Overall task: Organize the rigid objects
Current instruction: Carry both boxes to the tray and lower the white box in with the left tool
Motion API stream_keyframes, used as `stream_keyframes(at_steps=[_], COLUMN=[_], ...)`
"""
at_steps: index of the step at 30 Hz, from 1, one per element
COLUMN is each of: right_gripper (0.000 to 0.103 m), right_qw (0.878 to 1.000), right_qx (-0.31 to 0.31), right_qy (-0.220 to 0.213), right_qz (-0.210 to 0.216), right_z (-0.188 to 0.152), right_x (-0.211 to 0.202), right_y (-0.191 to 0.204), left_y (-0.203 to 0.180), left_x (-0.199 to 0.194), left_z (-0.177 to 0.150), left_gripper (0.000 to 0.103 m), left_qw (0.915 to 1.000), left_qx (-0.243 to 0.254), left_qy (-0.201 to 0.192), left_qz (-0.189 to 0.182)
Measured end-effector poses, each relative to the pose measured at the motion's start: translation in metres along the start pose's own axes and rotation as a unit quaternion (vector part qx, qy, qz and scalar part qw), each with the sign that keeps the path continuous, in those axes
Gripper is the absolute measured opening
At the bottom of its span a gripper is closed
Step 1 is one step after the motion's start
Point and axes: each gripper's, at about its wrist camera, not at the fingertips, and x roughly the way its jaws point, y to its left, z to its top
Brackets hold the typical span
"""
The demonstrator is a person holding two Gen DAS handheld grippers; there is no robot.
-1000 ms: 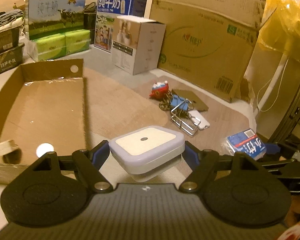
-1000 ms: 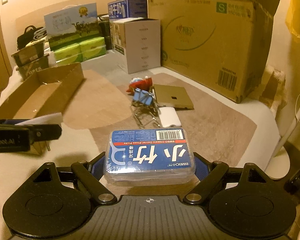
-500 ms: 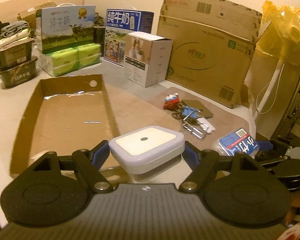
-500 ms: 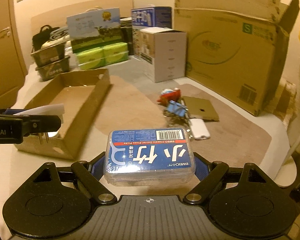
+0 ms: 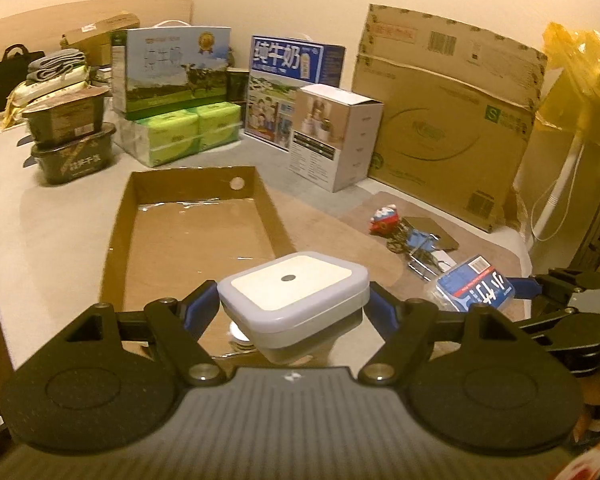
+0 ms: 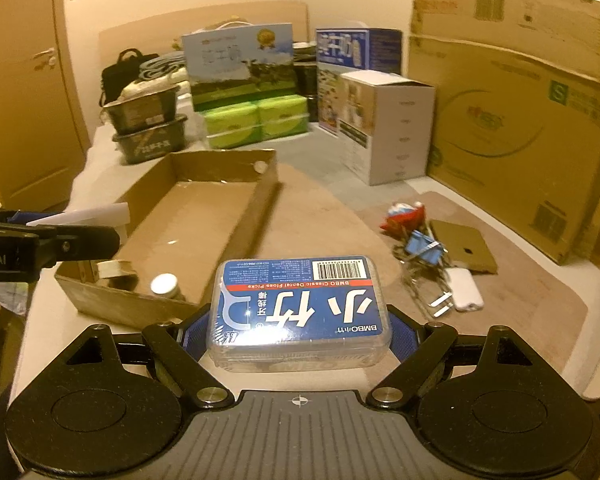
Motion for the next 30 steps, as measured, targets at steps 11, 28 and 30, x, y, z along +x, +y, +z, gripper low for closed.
stream_keyframes(at_steps=[11,28,30], right_gripper=[0.086,0.086,0.086], right_qw=[1.000,0.998,0.998], right_qx=[-0.020,-0.038,-0.037], right_qy=[-0.001,0.003,0.006], right_qz=[0.020,0.051,0.054], right_z=[0.012,0.051,0.054], right_x=[0.013,0.065,0.072], right_y=[0.025,0.053,0.053], left_y=[0.031,0.093,0.100], left_x=[-0.005,0.026,0.033], left_z=[0.003,0.024,0.027], left_gripper=[0.076,0.076,0.076], left_qw=[0.9999,0.9984,0.9983], left_qx=[-0.003,0.008,0.008], left_qy=[0.003,0.023,0.026], left_qz=[0.015,0.052,0.052])
